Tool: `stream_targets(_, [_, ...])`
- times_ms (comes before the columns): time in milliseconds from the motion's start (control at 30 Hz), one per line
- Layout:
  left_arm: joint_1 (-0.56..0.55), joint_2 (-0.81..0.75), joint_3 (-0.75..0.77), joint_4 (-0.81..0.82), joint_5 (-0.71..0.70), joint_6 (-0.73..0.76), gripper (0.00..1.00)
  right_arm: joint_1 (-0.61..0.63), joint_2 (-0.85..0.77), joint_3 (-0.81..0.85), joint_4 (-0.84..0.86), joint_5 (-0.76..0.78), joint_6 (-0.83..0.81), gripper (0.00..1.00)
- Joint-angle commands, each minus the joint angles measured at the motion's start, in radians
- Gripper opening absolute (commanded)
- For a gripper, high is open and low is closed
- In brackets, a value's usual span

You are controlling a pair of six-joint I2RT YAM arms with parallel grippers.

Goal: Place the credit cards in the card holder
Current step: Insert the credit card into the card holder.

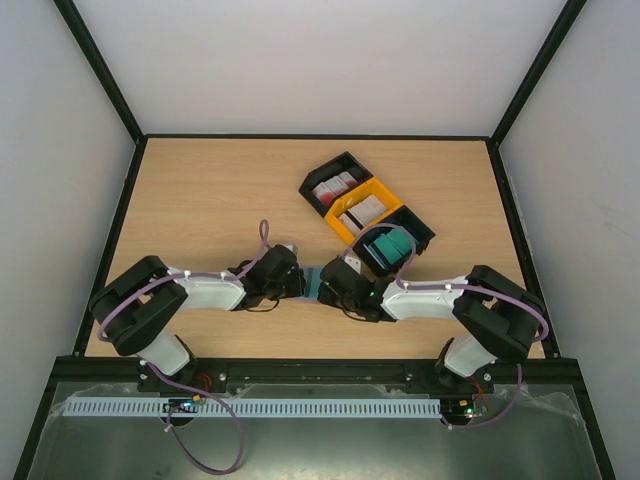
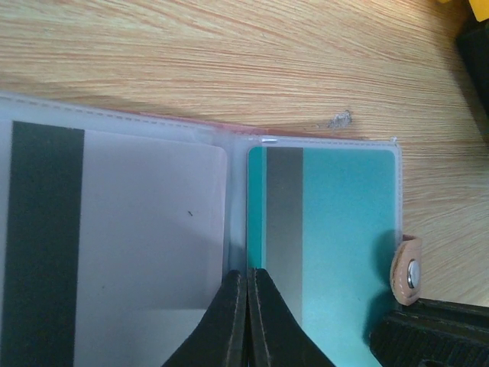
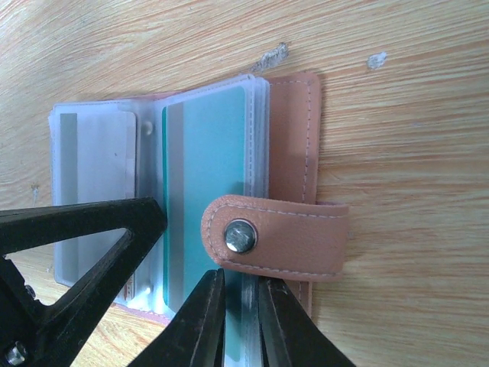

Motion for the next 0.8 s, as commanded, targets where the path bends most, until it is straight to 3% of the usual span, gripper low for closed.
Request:
stream_targets(0, [0.000,0.061,-0.025,-0.096,-0.025,0.010,0.03,0.000,-0.011,0.006,-0.006,0.021,-0.008,0.14])
stream_targets(233, [-0.001,0.061,-0.022,-0.096,-0.023,0.012,0.03,0.000,-0.027,0.017,-0.052,0.055,-0.012,0.26])
stream_targets(767, [-0.001,0.066,-0.021,-0.096,-0.024,0.015,0.03,0.000,-0.054,-0.010,0.008,0.015,-0.010,0.14])
